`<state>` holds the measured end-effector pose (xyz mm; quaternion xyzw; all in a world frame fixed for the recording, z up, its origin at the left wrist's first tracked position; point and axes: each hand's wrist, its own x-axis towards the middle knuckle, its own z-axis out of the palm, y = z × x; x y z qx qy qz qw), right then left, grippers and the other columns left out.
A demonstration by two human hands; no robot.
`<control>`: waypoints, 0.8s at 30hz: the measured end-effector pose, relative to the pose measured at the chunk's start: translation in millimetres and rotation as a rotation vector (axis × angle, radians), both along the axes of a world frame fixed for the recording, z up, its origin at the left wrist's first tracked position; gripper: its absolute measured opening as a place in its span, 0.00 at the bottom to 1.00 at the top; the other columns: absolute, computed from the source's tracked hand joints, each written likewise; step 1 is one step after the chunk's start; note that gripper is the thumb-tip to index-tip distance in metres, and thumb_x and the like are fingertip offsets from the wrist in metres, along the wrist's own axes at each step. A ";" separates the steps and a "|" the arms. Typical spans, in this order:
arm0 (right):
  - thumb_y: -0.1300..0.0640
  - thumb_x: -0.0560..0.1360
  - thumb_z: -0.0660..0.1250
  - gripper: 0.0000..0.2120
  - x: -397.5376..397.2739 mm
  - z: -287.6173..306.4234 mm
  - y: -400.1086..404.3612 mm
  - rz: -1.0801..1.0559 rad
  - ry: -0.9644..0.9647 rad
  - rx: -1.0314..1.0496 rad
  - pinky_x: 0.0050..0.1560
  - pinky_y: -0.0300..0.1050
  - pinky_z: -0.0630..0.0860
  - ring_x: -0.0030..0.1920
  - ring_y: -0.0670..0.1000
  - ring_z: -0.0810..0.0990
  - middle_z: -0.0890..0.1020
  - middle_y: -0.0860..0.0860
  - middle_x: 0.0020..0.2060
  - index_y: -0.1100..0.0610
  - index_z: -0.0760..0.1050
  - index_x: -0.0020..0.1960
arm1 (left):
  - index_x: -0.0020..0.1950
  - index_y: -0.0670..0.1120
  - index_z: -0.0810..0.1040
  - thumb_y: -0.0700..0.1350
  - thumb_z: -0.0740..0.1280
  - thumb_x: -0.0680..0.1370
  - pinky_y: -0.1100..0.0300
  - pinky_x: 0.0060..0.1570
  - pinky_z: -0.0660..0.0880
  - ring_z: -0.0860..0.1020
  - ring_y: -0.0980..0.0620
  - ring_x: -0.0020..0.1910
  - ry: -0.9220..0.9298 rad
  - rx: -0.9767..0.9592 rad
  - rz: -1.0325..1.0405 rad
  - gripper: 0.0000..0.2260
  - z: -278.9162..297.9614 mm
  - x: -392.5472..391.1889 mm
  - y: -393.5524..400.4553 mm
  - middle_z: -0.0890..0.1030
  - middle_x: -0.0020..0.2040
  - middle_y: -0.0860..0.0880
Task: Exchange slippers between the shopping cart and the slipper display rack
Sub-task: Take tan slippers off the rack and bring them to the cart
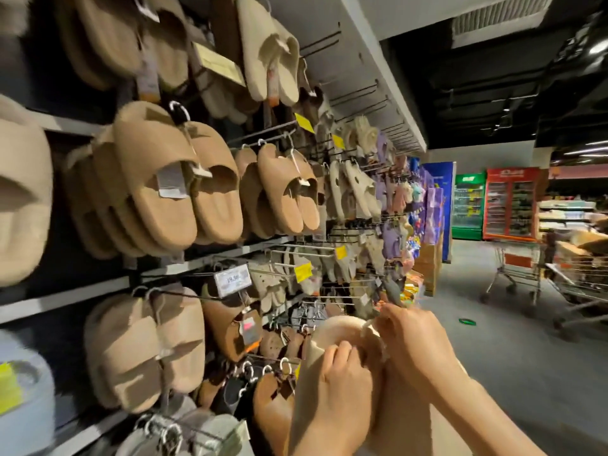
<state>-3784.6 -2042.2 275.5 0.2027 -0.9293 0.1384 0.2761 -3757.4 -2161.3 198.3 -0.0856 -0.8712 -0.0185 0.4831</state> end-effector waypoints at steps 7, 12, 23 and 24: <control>0.59 0.71 0.67 0.13 -124.5 -21.8 -49.4 0.332 -0.137 -0.219 0.52 0.48 0.74 0.55 0.54 0.79 0.83 0.50 0.51 0.51 0.77 0.54 | 0.31 0.49 0.80 0.42 0.53 0.62 0.59 0.40 0.60 0.76 0.51 0.30 -0.095 -0.076 0.282 0.15 -14.0 -90.0 -39.0 0.77 0.29 0.53; 0.51 0.75 0.61 0.10 -178.4 -20.1 -88.5 0.571 -0.108 -0.174 0.46 0.48 0.72 0.52 0.56 0.80 0.84 0.52 0.48 0.51 0.76 0.53 | 0.34 0.51 0.81 0.47 0.55 0.63 0.58 0.42 0.61 0.80 0.54 0.33 -0.217 0.038 0.456 0.14 -5.1 -123.2 -58.5 0.81 0.33 0.55; 0.51 0.77 0.62 0.08 -188.2 -33.7 -225.5 0.870 -0.279 -0.261 0.48 0.48 0.76 0.48 0.50 0.80 0.84 0.48 0.45 0.50 0.78 0.50 | 0.45 0.54 0.77 0.52 0.57 0.76 0.60 0.47 0.71 0.78 0.58 0.46 -0.382 0.278 0.671 0.09 0.0 -106.2 -164.8 0.81 0.44 0.59; 0.51 0.77 0.62 0.09 -187.0 -32.0 -238.7 0.872 -0.294 -0.239 0.50 0.48 0.76 0.49 0.50 0.80 0.84 0.49 0.47 0.51 0.78 0.52 | 0.50 0.53 0.77 0.53 0.56 0.79 0.59 0.51 0.69 0.77 0.56 0.51 -0.389 0.311 0.666 0.11 1.3 -104.5 -176.2 0.81 0.50 0.57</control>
